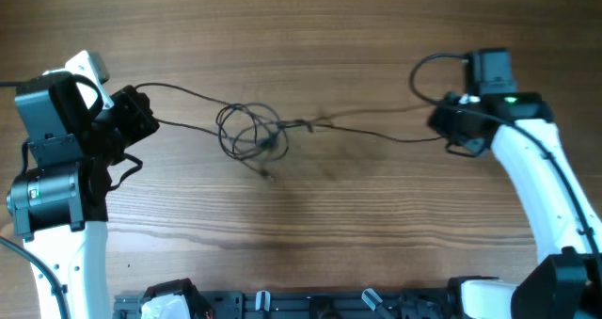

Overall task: Untangle cables
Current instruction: 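Pull the cables apart, left gripper moving left, right gripper right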

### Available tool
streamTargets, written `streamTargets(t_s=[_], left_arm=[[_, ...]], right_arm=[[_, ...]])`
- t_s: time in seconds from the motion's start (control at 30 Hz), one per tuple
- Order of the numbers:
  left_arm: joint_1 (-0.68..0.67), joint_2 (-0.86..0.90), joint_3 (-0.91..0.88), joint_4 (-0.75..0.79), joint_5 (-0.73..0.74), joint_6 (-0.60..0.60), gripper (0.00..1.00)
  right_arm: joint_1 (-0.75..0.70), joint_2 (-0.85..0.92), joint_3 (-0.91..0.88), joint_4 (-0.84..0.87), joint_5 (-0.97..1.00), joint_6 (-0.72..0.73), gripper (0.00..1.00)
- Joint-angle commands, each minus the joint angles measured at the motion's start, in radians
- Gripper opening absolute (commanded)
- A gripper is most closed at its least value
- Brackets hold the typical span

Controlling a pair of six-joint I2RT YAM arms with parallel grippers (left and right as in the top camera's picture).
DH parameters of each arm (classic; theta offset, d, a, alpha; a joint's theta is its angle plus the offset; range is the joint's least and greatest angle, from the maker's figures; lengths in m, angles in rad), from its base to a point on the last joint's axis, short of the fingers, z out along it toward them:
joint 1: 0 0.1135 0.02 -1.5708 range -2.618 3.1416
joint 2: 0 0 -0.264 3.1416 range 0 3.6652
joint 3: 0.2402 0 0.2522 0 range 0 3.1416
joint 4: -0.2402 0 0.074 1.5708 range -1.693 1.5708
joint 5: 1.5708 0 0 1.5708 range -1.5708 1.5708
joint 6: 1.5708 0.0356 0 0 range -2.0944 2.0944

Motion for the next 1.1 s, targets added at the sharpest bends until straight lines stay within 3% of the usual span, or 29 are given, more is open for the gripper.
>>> streamTargets(t_s=[0.0,0.3,0.53,0.67,0.73,0.83,0.9,0.93,0.97,1.0,1.07], left_arm=[[0.012,-0.013,-0.005,0.023,-0.031,0.055,0.04],[0.012,-0.013,-0.005,0.082,-0.039,0.070,0.04],[0.015,-0.013,-0.004,0.150,0.078,0.156,0.04],[0.018,-0.010,-0.004,0.196,0.238,0.188,0.04],[0.018,-0.010,-0.004,0.212,0.463,0.272,0.04],[0.018,-0.010,-0.004,0.287,0.718,0.277,0.04],[0.018,-0.010,-0.004,0.363,0.843,0.204,0.04],[0.018,-0.010,-0.004,0.403,0.897,0.167,0.04],[0.013,-0.010,-0.004,0.473,0.979,0.096,0.04],[0.007,-0.010,-0.004,0.506,1.017,0.071,0.04],[-0.009,-0.010,-0.004,0.544,1.047,0.027,0.04]], right_arm=[[-0.118,0.015,0.013,-0.004,-0.061,-0.074,0.04],[-0.396,0.015,0.014,0.001,-0.238,-0.187,0.04],[-0.517,0.015,0.044,0.001,-0.283,-0.199,0.04],[-0.526,0.015,0.050,0.008,-0.459,-0.307,0.04],[-0.495,0.015,0.051,0.005,-0.542,-0.424,0.05],[-0.432,0.014,0.051,-0.005,-0.546,-0.499,0.09],[-0.376,0.014,0.051,-0.004,-0.547,-0.536,0.25],[-0.350,0.014,0.051,-0.004,-0.547,-0.546,0.43],[-0.304,0.014,0.051,-0.003,-0.546,-0.563,0.75],[-0.279,0.014,0.054,-0.003,-0.546,-0.563,0.84],[-0.228,0.014,0.065,-0.005,-0.550,-0.555,0.89]])
